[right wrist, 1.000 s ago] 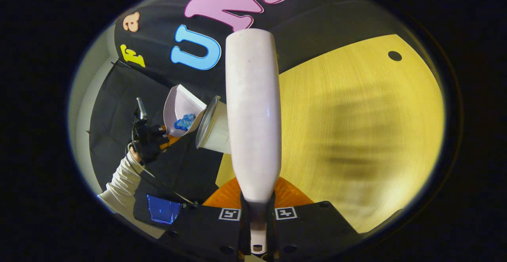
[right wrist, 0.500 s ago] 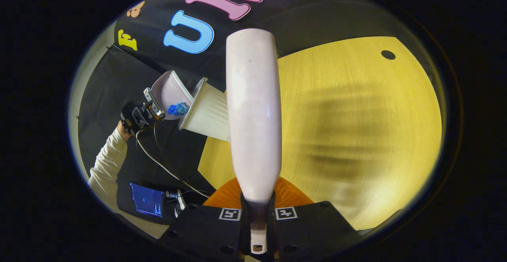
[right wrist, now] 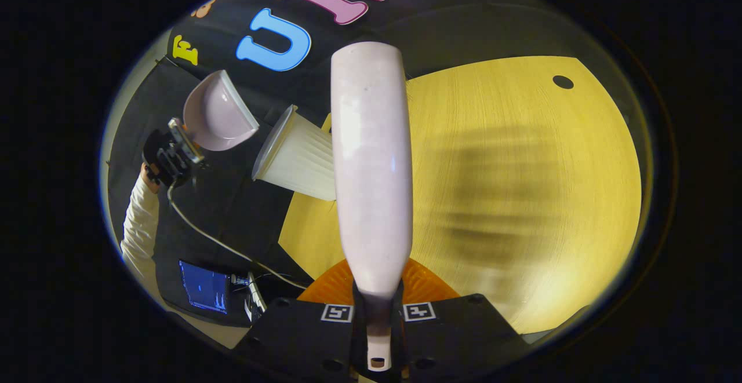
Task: Pick up the small broom and dustpan from the desktop, sweep the trash into the dustpan with the broom, and then empty the trash into the garbage bin.
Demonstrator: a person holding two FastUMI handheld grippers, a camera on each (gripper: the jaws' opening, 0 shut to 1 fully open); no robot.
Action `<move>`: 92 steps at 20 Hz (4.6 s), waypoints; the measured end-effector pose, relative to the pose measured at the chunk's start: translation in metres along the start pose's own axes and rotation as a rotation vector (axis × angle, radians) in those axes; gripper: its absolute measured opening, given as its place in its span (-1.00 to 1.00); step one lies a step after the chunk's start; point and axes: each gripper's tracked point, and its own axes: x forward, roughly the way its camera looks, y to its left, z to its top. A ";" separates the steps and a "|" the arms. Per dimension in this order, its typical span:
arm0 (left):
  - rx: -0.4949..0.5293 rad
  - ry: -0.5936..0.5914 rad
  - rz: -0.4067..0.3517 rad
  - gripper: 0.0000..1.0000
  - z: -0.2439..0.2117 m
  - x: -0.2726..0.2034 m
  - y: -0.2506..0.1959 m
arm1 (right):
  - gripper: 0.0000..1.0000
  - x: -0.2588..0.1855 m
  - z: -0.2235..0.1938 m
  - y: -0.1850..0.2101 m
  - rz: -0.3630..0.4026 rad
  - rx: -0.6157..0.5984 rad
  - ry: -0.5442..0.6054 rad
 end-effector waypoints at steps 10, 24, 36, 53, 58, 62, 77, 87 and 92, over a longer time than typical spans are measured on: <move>-0.912 -0.458 -0.444 -0.54 0.156 -0.084 -0.061 | -0.67 -0.069 0.074 0.037 -0.148 0.000 -0.336; -1.095 0.041 -1.376 -0.51 0.328 -0.148 -0.378 | -0.67 0.014 -0.050 -0.054 -0.501 0.103 0.077; -0.921 0.334 -1.422 -0.51 0.331 -0.126 -0.486 | -0.66 0.089 -0.073 -0.101 -0.703 0.104 0.403; -0.789 0.436 -1.560 -0.43 0.339 -0.121 -0.519 | -0.51 0.102 -0.046 -0.107 -0.743 0.159 0.507; -0.761 0.469 -1.592 0.00 0.341 -0.136 -0.519 | -0.11 0.094 -0.052 -0.108 -0.753 0.154 0.506; -0.772 0.491 -1.585 0.67 0.338 -0.140 -0.518 | 0.77 0.084 -0.048 -0.103 -0.761 0.155 0.491; -1.012 -0.019 -1.384 0.67 0.313 -0.151 -0.384 | 0.94 0.016 0.071 0.009 -0.635 -0.157 0.047; -1.401 -0.529 -0.960 0.66 0.267 -0.169 -0.268 | 0.91 -0.138 0.172 0.147 -0.671 -0.496 -0.743; -1.527 -0.684 -0.740 0.65 0.262 -0.183 -0.289 | 0.90 -0.209 0.177 0.212 -0.642 -0.528 -0.958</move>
